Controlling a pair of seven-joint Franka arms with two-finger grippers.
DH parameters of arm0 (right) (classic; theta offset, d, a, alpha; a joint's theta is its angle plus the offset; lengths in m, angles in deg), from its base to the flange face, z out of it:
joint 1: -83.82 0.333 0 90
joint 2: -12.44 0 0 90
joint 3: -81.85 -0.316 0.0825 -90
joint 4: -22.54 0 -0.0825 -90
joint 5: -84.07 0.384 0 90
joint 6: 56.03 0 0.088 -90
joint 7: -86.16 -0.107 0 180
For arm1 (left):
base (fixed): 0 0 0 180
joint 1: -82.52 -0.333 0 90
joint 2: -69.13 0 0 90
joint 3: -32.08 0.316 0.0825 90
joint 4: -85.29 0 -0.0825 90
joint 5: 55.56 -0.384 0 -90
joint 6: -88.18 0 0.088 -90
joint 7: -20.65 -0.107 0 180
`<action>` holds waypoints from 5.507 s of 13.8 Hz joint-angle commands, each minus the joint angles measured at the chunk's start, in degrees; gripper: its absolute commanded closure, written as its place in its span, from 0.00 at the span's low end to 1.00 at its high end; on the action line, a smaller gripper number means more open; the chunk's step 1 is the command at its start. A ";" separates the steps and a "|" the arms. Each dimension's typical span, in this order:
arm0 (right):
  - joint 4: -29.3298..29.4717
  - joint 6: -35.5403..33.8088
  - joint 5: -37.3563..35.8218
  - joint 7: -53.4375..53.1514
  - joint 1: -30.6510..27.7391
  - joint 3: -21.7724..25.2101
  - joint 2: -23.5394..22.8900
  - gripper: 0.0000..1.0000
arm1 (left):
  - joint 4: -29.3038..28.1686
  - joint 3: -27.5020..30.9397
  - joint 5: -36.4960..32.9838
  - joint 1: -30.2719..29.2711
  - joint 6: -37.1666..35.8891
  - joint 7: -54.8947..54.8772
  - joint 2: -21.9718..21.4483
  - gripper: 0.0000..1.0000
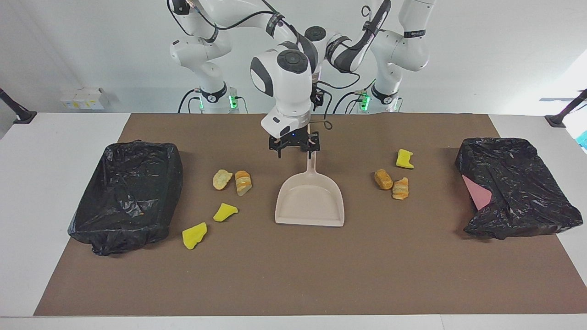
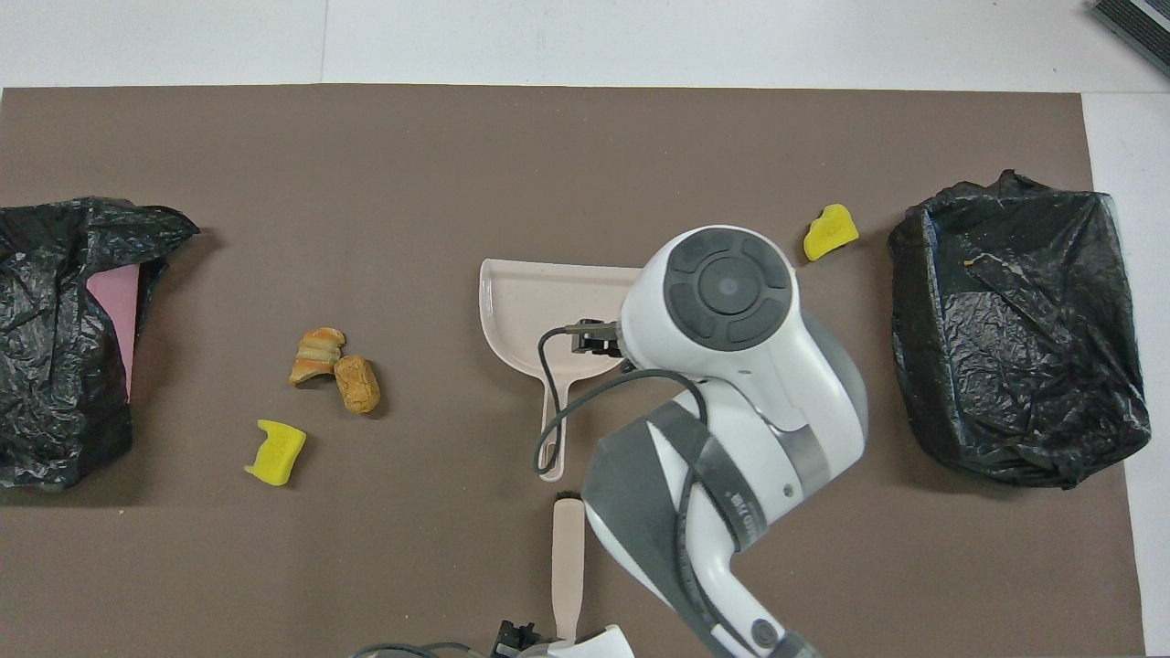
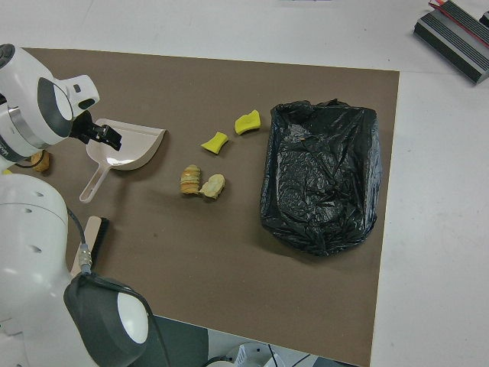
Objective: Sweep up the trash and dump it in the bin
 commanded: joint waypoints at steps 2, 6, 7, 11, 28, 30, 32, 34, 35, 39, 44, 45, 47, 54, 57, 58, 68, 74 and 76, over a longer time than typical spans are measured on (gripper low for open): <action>1.33 4.69 -0.89 -1.78 3.01 0.08 -5.54 0.00 | -1.61 0.17 0.53 0.11 -0.53 1.75 -1.40 0.30; -2.09 6.37 0.26 -2.31 4.50 -0.01 -6.17 0.00 | -1.61 0.17 0.53 -0.32 -1.67 1.93 -1.40 0.63; -3.15 6.54 0.34 -2.05 4.67 -0.01 -5.64 0.00 | -1.70 0.25 0.53 -0.59 -2.11 1.93 -1.31 0.85; -5.01 7.50 1.84 -2.04 4.67 -0.36 -5.55 0.00 | -1.52 0.52 -0.70 -4.01 -2.64 1.23 -1.04 1.00; -6.94 5.40 4.21 -1.25 3.80 -0.27 -3.18 1.00 | -1.26 0.69 -8.96 -25.97 -24.24 -14.74 -16.41 1.00; -6.94 4.52 4.21 1.28 3.80 -0.27 -2.30 1.00 | -1.26 0.69 -8.96 -28.53 -25.75 -16.87 -17.48 1.00; -6.94 3.55 4.21 4.54 3.71 -0.19 -0.46 1.00 | -1.26 0.61 -9.31 -32.04 -25.15 -16.88 -17.30 1.00; -6.85 2.50 4.13 8.57 1.87 0.08 0.96 1.00 | -1.08 0.61 -9.40 -35.46 -24.01 -16.79 -16.95 1.00; -6.77 2.06 3.69 12.68 1.51 0.08 1.05 1.00 | -1.08 0.52 -9.49 -37.83 -22.96 -16.79 -16.78 1.00; -6.76 -1.55 1.32 33.69 -1.12 0.25 1.31 1.00 | -1.08 0.34 -9.49 -45.66 -18.21 -16.79 -15.55 1.00; -6.76 -1.90 -1.76 51.27 -3.67 0.25 1.49 1.00 | -1.08 0.34 -9.58 -52.86 -14.42 -18.97 -13.79 1.00; -6.76 -1.90 -1.76 54.70 -4.02 0.25 1.40 1.00 | -1.17 0.34 -9.58 -54.80 -14.68 -22.20 -13.70 1.00; -6.94 -2.25 -2.11 60.68 -4.81 0.25 1.40 1.00 | -1.52 0.34 -9.58 -59.19 -16.43 -27.32 -13.96 1.00; -6.94 -3.13 -3.96 74.94 -6.31 0.17 1.31 1.00 | -2.92 0.17 -8.79 -63.70 -26.56 -22.53 -13.53 1.00; -7.20 -3.04 -4.14 78.80 -7.01 0.25 1.31 1.00 | -2.41 0.17 -5.21 -60.27 -21.03 -17.24 -9.15 1.00; -7.29 -3.04 -4.14 80.47 -7.19 0.25 1.22 1.00 | -1.36 0.08 -3.97 -58.61 -17.62 -16.44 -6.61 1.00; -7.99 -2.52 -9.76 90.50 -7.72 0.17 1.05 1.00 | 10.87 0.17 -4.83 -53.94 -14.51 -20.57 6.78 1.00; -9.39 -2.25 -10.29 90.59 -7.37 0.17 0.96 1.00 | 11.13 0.08 -2.82 -45.43 -12.40 -18.11 7.82 1.00; -9.58 -2.25 -10.64 90.59 -7.37 0.17 1.13 1.00 | 11.40 0.08 0.08 -43.40 -8.73 -18.19 9.67 1.00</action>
